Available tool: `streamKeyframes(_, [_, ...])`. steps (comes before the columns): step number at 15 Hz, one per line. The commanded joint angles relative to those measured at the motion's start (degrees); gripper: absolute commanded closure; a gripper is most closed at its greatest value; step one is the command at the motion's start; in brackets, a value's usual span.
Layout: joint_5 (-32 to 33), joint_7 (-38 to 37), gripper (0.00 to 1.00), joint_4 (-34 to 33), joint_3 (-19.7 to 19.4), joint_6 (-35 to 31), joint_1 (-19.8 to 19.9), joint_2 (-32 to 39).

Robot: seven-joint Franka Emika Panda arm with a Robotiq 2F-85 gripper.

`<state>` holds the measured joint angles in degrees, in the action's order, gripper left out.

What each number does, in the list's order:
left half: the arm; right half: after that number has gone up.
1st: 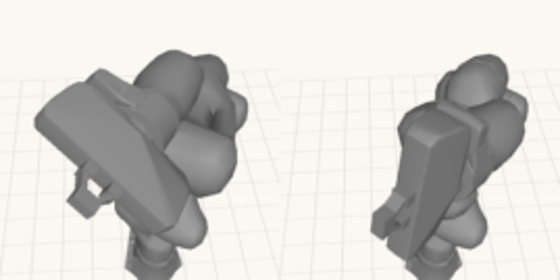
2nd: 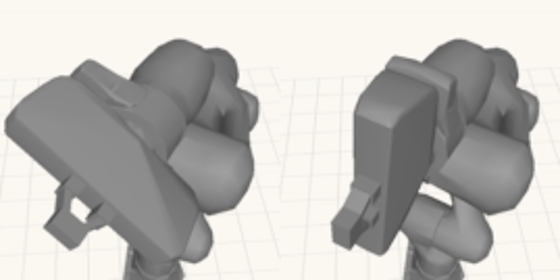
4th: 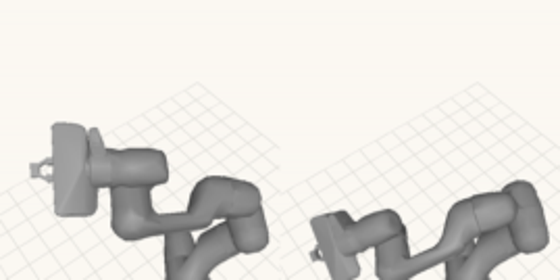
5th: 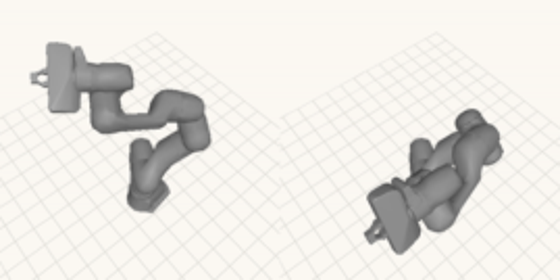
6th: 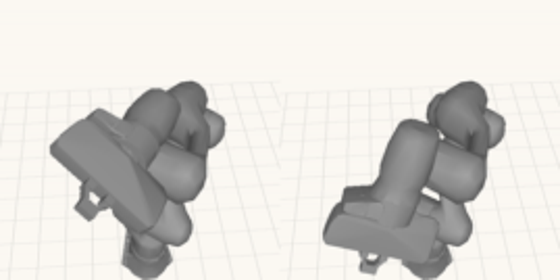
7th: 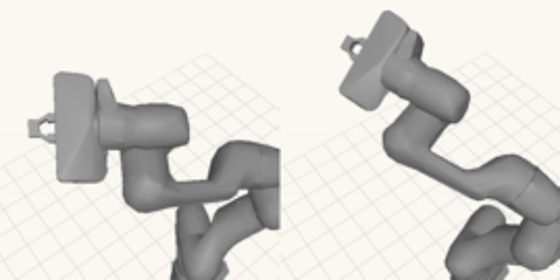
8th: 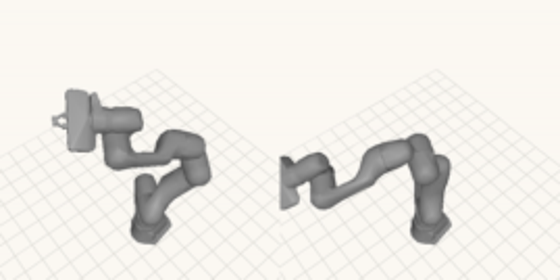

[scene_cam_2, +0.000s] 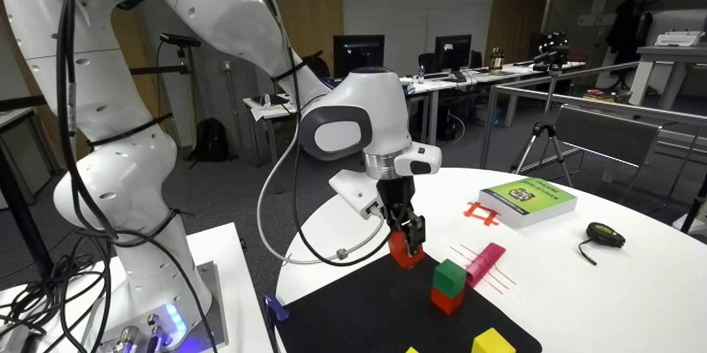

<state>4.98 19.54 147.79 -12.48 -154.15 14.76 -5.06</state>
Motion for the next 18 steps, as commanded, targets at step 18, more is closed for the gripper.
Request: streamKeyframes(18, [-4.72, 1.45, 0.69, -19.26, 0.64, 8.12, -1.54, 13.90])
